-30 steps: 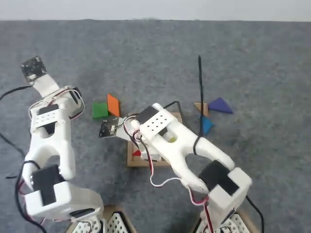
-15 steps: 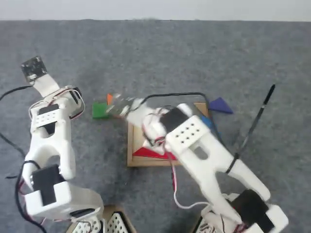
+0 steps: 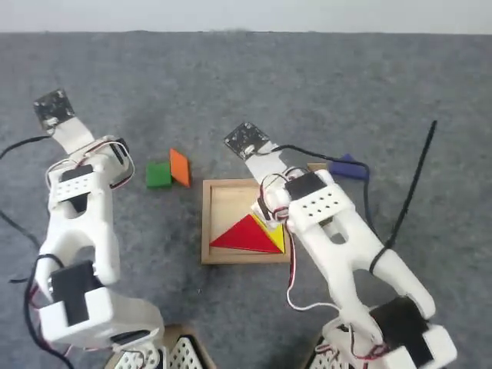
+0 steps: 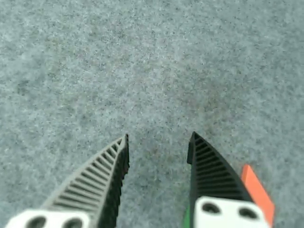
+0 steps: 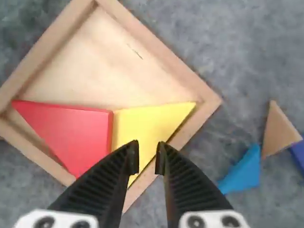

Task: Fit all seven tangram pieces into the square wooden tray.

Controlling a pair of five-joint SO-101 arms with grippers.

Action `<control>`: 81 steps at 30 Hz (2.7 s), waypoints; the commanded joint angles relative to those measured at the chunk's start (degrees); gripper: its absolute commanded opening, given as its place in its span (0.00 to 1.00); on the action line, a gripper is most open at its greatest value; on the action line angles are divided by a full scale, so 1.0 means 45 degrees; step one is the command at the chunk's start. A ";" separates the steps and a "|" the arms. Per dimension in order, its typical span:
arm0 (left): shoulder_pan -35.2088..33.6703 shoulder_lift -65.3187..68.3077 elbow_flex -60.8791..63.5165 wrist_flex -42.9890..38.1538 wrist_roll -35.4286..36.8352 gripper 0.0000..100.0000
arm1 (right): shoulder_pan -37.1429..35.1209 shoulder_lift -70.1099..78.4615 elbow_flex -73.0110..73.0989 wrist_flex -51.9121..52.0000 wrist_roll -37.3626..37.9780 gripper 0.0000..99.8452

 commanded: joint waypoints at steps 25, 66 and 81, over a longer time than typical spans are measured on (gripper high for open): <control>0.0078 -0.0098 -0.0694 0.0020 0.0137 0.20 | -0.0400 -0.1299 0.0508 -0.0557 -0.0293 0.06; 0.0059 -0.0059 -0.0694 0.0020 0.0137 0.20 | -0.1416 0.0205 0.1309 -0.2276 -0.0059 0.06; 0.0059 -0.0078 -0.0694 0.0020 0.0137 0.20 | -0.1709 0.0088 0.1582 -0.2335 -0.0039 0.06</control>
